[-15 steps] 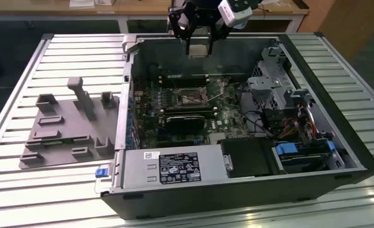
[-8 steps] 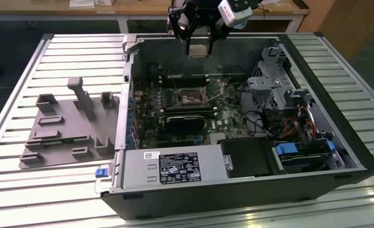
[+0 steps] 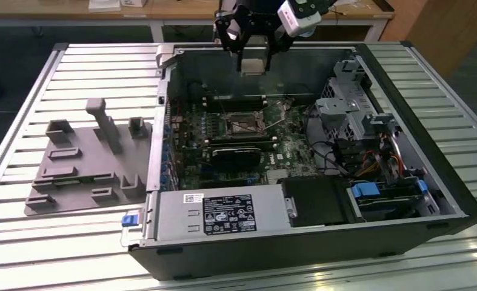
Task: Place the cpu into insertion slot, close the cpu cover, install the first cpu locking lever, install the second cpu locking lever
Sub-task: 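Place the cpu into insertion slot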
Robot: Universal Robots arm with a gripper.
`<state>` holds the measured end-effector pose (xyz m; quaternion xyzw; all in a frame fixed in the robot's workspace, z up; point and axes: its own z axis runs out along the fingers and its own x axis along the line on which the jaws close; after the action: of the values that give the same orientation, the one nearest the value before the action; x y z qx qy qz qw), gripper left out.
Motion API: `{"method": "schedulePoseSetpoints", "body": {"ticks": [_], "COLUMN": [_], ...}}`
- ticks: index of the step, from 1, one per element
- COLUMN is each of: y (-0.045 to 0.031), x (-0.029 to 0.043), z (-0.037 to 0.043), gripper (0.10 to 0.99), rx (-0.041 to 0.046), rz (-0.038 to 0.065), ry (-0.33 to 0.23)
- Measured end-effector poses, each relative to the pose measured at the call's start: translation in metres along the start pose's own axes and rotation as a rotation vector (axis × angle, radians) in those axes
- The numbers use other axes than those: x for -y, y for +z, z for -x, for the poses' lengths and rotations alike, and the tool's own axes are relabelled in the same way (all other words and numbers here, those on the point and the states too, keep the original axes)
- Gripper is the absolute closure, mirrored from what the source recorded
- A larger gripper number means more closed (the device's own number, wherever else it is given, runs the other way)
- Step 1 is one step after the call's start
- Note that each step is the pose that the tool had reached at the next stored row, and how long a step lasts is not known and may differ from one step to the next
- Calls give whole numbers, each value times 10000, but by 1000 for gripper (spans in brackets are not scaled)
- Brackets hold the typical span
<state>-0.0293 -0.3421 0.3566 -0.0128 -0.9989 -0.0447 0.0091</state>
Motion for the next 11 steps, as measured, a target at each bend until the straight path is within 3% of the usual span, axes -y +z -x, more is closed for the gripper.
{"method": "schedulePoseSetpoints", "body": {"ticks": [11], "y": [172], "x": [15], "z": [3], "gripper": [549], "rx": [0], "rz": [-16], "ry": [1]}}
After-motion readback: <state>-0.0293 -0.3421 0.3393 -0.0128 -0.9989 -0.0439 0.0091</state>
